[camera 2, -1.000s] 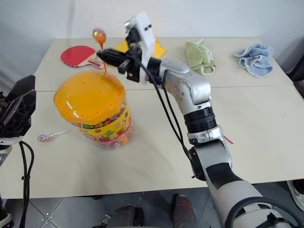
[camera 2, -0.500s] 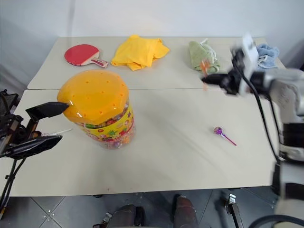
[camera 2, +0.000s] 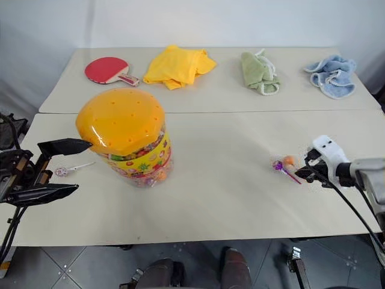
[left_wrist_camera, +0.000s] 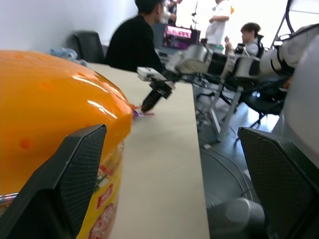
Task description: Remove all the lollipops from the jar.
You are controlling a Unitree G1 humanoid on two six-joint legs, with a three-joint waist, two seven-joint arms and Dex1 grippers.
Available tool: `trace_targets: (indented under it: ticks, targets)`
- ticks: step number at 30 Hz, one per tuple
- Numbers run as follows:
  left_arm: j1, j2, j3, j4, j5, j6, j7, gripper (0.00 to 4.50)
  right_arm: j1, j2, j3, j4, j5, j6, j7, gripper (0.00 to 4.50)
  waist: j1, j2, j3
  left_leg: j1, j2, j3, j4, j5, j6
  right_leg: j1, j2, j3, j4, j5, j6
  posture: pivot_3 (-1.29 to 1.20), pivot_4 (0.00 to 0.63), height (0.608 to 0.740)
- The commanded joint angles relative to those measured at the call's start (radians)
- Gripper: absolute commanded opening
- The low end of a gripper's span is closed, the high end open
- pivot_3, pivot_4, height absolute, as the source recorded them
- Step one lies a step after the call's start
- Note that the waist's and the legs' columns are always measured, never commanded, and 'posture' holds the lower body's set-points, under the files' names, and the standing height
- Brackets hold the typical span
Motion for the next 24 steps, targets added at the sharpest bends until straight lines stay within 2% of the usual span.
trace_targets:
  ticks: [1,5,8,10,12,15,18,21,24]
  targets:
    - [-0.016,0.006,0.066,0.013,-0.028,0.028,0.065,4.50,0.019,-0.026,-0.095,-0.008,0.024,-0.106,0.065,2.06,-0.002,0.000,0.000,0.000,0.000,0.000,0.000,0.000,0.000,0.000,0.000,0.001,0.000,0.000,0.000,0.00,0.150,0.740]
    - [-0.001,0.022,0.096,0.052,0.023,0.029,0.099,4.50,0.043,0.044,-0.243,-0.071,0.162,-0.278,0.223,3.49,-0.004,0.000,0.000,0.002,0.000,0.000,0.000,0.000,0.000,0.000,0.000,0.001,0.001,0.000,0.000,0.00,0.150,0.740]
    - [-0.010,0.026,0.107,0.076,0.067,0.009,0.141,4.50,0.037,0.118,-0.311,-0.106,0.222,-0.399,0.270,4.42,-0.005,0.000,0.000,0.002,0.000,0.000,-0.001,0.000,0.000,0.000,0.000,0.001,0.002,0.000,0.000,0.00,0.150,0.740]
    - [-0.010,0.041,0.108,0.092,0.134,-0.014,0.181,4.50,0.019,0.164,-0.331,-0.144,0.281,-0.408,0.290,4.46,-0.005,0.000,0.000,0.002,0.000,0.000,-0.001,0.000,0.000,0.001,0.000,0.001,0.002,0.000,0.000,0.00,0.150,0.740]
    - [0.037,0.054,0.102,0.120,0.254,-0.087,0.184,4.50,-0.013,0.208,-0.272,-0.252,0.341,-0.354,0.292,4.46,-0.005,0.000,0.000,0.002,0.000,0.000,-0.001,0.000,0.000,0.001,0.000,0.001,0.002,0.000,0.000,0.00,0.150,0.740]
    - [0.123,0.038,0.087,0.137,0.336,-0.154,0.139,4.50,-0.015,0.252,-0.173,-0.365,0.336,-0.368,0.320,4.46,-0.010,0.001,0.000,0.004,0.000,0.001,-0.003,0.000,0.000,0.000,0.000,0.001,0.003,0.000,0.000,0.00,0.150,0.740]
    - [0.183,-0.040,0.042,0.151,0.433,-0.259,0.176,4.50,-0.002,0.353,-0.086,-0.409,0.290,-0.440,0.292,4.46,-0.007,0.000,0.000,0.005,0.001,0.000,-0.003,-0.001,-0.001,0.001,0.001,0.000,0.004,0.000,0.000,0.00,0.150,0.740]
    - [0.180,-0.091,0.028,0.162,0.462,-0.277,0.230,4.50,0.013,0.394,-0.050,-0.383,0.232,-0.509,0.282,4.46,0.006,-0.001,0.000,0.002,0.001,-0.001,-0.001,-0.001,-0.001,0.000,0.001,0.000,0.003,0.000,0.000,0.00,0.150,0.740]
    - [0.155,-0.182,0.014,0.168,0.495,-0.313,0.342,4.50,0.024,0.447,-0.010,-0.355,0.172,-0.574,0.242,4.46,0.016,-0.003,-0.001,0.002,0.000,0.000,0.001,-0.001,0.000,0.001,0.000,0.000,0.003,0.000,0.000,0.00,0.150,0.740]
